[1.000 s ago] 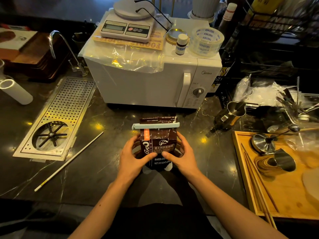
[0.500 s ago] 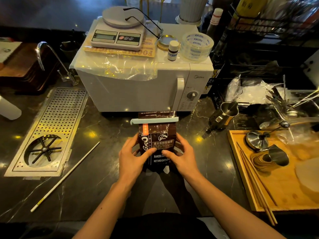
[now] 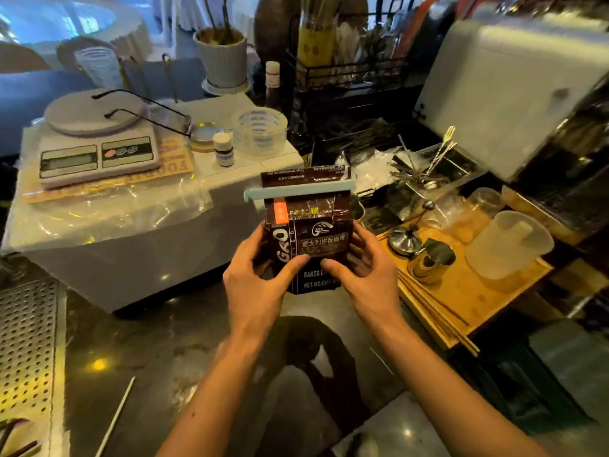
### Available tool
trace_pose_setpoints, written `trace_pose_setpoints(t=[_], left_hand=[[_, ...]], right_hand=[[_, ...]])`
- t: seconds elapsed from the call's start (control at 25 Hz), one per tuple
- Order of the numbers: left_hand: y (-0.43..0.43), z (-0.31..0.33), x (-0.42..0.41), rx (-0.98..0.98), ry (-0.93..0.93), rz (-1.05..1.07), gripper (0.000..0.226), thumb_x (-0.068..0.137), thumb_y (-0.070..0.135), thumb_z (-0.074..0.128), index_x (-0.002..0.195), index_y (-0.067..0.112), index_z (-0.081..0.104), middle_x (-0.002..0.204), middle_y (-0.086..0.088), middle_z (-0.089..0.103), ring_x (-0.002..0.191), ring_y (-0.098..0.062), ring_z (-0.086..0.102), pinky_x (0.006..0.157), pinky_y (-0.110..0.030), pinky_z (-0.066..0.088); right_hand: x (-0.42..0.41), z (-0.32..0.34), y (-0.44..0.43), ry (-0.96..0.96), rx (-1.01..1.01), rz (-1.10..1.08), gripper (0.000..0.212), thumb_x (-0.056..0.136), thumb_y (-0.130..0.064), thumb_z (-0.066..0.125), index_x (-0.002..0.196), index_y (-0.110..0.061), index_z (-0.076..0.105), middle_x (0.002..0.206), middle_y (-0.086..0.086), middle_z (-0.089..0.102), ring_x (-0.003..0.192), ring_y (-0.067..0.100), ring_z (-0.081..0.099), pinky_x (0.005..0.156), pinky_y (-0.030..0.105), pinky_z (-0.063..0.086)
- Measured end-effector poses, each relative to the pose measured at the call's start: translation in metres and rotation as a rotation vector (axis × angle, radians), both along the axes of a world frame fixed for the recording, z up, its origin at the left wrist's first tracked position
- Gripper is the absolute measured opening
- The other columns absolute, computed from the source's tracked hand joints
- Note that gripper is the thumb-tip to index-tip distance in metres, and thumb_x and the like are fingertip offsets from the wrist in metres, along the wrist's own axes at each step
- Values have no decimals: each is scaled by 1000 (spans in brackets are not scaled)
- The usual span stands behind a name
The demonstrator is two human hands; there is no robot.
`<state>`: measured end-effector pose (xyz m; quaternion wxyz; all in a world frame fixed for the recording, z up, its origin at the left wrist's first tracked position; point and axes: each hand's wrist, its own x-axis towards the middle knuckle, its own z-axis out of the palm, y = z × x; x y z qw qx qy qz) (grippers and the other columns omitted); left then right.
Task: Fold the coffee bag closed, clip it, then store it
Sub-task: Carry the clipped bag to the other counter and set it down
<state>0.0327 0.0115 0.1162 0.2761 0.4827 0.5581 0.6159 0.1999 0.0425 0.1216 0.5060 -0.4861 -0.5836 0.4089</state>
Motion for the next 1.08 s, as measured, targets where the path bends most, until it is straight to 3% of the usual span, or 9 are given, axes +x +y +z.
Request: trace_pose_setpoints(t=[0.12, 0.28, 0.4, 0.48, 0.68, 0.8, 1.0, 1.08], left_hand=[[4, 20, 35, 53, 22, -100, 73, 68, 48, 80, 134, 39, 49, 120, 25, 61, 114, 8, 59, 93, -16, 50], [2, 45, 99, 113, 56, -226, 72, 67, 44, 82, 130, 38, 49, 115, 33, 57, 113, 15, 55, 93, -13, 48], [1, 61, 167, 165, 53, -350, 71, 69, 38, 83, 131, 25, 51, 119, 26, 57, 116, 14, 54, 91, -11, 48], [-3, 69, 219, 176, 21, -443, 71, 68, 37, 83, 130, 22, 53, 121, 22, 59, 116, 9, 57, 89, -13, 51], [-26, 80, 365, 196, 3, -711, 63, 68, 36, 84, 125, 36, 55, 113, 31, 64, 111, 9, 60, 82, -13, 52], [-53, 81, 456, 211, -8, -898, 66, 70, 36, 84, 129, 33, 53, 121, 21, 63, 112, 6, 61, 86, -17, 53], [-95, 95, 562, 280, 4, -1161, 71, 70, 46, 78, 132, 46, 44, 114, 46, 54, 114, 17, 54, 88, -7, 47], [-96, 98, 587, 294, -9, -1225, 71, 72, 45, 78, 135, 40, 46, 115, 43, 53, 116, 16, 52, 90, -7, 46]], right_hand=[[35, 17, -11, 22, 56, -94, 69, 75, -12, 83, 121, -51, 50, 117, -22, 62, 110, -7, 61, 85, 12, 51], [99, 35, -30, 78, 112, -214, 64, 78, -11, 81, 130, -37, 54, 117, -21, 64, 108, -8, 62, 79, 9, 50], [164, 48, -52, 100, 159, -330, 63, 78, -11, 81, 126, -43, 55, 114, -25, 67, 108, -7, 62, 78, 10, 51], [213, 55, -69, 110, 183, -420, 63, 78, -11, 80, 131, -35, 56, 118, -19, 66, 110, -5, 62, 81, 11, 51], [339, 65, -136, 76, 239, -696, 64, 79, -14, 80, 136, -23, 55, 121, -15, 68, 113, 0, 63, 90, 16, 51], [410, 71, -189, 44, 272, -911, 65, 78, -13, 81, 137, -22, 55, 119, -19, 68, 113, -3, 62, 88, 13, 50], [479, 91, -260, -29, 307, -1209, 59, 79, -16, 79, 131, -33, 57, 114, -29, 68, 108, -8, 63, 81, 7, 49], [491, 95, -269, -62, 311, -1274, 59, 80, -15, 78, 129, -37, 56, 112, -31, 67, 108, -9, 62, 80, 5, 48]])
